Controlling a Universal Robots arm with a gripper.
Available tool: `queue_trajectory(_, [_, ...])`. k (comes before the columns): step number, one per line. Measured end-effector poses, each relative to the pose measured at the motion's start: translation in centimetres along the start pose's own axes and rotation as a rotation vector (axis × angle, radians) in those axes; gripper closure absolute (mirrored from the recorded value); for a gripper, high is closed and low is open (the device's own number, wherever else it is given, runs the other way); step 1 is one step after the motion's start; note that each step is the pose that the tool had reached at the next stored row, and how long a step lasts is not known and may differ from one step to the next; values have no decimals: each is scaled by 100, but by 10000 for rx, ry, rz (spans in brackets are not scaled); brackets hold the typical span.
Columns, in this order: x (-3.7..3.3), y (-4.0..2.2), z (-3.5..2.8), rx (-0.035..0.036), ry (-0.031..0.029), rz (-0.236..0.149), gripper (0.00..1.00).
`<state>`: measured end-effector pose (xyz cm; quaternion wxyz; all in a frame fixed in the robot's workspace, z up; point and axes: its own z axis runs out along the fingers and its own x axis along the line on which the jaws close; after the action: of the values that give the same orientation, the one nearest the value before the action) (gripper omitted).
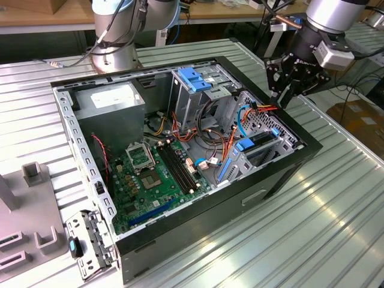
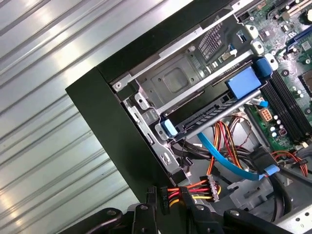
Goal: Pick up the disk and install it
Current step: 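Insert the first disk wire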
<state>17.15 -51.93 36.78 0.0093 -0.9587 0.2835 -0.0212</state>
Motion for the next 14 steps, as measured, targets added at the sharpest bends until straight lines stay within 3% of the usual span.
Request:
queue_trajectory(5, [9,-7,15,1,8,-2,68])
queue_trajectory(7, [9,-7,16,2,8,-2,76])
queue_trajectory(8, [10,-7,8,5,6,-2,82])
queue_trajectory(12, [12,-9,-58,3,6,38,83])
queue_trajectory(14, [12,-9,-60,-9,16,330,83])
